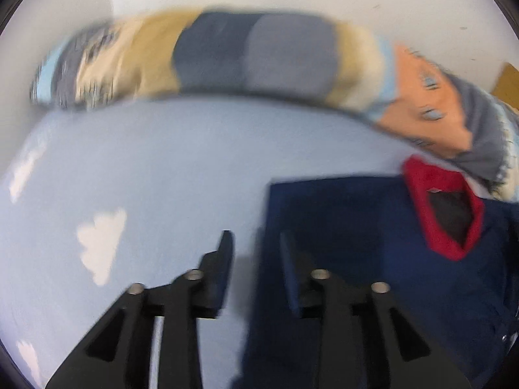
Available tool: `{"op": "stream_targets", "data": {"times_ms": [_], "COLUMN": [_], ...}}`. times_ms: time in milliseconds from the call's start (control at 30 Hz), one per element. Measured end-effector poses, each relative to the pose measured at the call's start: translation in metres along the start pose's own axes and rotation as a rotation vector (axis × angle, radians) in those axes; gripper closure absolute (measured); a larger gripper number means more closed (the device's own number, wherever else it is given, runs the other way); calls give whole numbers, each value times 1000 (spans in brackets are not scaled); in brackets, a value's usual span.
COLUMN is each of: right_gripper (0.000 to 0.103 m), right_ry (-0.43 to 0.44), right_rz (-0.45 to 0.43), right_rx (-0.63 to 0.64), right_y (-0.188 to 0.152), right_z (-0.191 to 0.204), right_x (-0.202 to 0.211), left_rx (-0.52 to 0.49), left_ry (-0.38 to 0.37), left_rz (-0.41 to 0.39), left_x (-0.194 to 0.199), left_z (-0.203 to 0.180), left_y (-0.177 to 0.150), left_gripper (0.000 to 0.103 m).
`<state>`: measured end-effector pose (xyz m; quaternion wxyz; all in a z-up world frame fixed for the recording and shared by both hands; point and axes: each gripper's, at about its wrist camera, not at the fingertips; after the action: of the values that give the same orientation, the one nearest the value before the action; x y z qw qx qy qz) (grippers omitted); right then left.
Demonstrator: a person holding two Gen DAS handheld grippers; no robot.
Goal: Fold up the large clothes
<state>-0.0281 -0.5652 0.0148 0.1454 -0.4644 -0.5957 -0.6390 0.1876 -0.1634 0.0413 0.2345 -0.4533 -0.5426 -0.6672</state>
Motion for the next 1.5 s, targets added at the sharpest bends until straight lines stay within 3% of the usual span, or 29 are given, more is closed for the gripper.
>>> {"op": "stream_targets", "data": {"times_ms": [33, 100, 200, 233, 267, 367, 433, 467, 567, 633, 733, 800, 900, 1000, 1133, 1200, 1267, 1333, 1400, 1500], "right_gripper": [55, 54, 53, 52, 51, 48, 48, 48, 48, 48, 43, 23, 21, 21, 21, 21, 22, 24, 24, 22], "right_ry": [-5, -7, 6, 21, 60, 244, 305, 309, 226, 264, 258, 289, 307, 342, 391, 391, 390, 383, 431, 503], "right_rz": [29, -4, -105, -137, -136, -68, -33, 18, 188, 185, 129, 69, 36, 84, 171, 258, 371, 333, 246, 171], "right_rx": [-38, -103, -118, -89, -46, -29, -23, -5, 0, -78, -118, -114, -109, -133, -112, -96, -83, -78, -163, -291], "right_y": [-4, -12, -15, -18, -24, -57, -83, -98, -124, -127, -124, -133, -159, -195, -256, -288, -314, -319, -316, -325], "right_z": [-9, -30, -45, -41, -31, -3, 13, 21, 32, 19, 15, 12, 11, 14, 36, 51, 62, 56, 33, -4], "right_x": [-9, -4, 40, 58, 75, 105, 114, 110, 70, 66, 114, 157, 202, 224, 240, 233, 220, 232, 258, 284], "left_rx": [26, 83, 103, 88, 63, -21, -77, -120, -155, -81, -2, -10, 18, 15, -82, -81, -135, -107, -18, 28], "left_ry": [-2, -7, -114, -153, -179, -259, -302, -295, -143, -108, -175, -198, -224, -243, -214, -189, -159, -161, -257, -327], "left_rz": [20, -11, -31, -53, -60, -29, 0, 29, 174, 181, 160, 111, 89, 93, 158, 276, 274, 233, 222, 216], "left_x": [-6, 1, 32, 49, 64, 93, 101, 97, 61, 57, 93, 130, 168, 196, 207, 189, 191, 207, 224, 239], "left_z": [12, 40, 70, 76, 77, 69, 57, 48, 29, 38, 54, 65, 78, 77, 67, 67, 68, 75, 94, 116], "left_y": [-3, -7, -13, -20, -28, -67, -93, -108, -127, -131, -135, -145, -172, -220, -287, -315, -325, -323, -326, -337], "left_gripper": [62, 62, 62, 57, 50, 47, 47, 47, 47, 47, 47, 47, 42, 42, 42, 42, 42, 42, 40, 33]}}
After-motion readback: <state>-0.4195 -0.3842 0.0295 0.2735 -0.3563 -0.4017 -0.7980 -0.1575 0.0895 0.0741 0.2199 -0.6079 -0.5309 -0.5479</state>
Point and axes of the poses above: each gripper's, at about its wrist camera, not at the fingertips, and x roughly against the way its jaws point, z to its left, y to its top, and after that the axes turned 2 degrees about y, right-handed
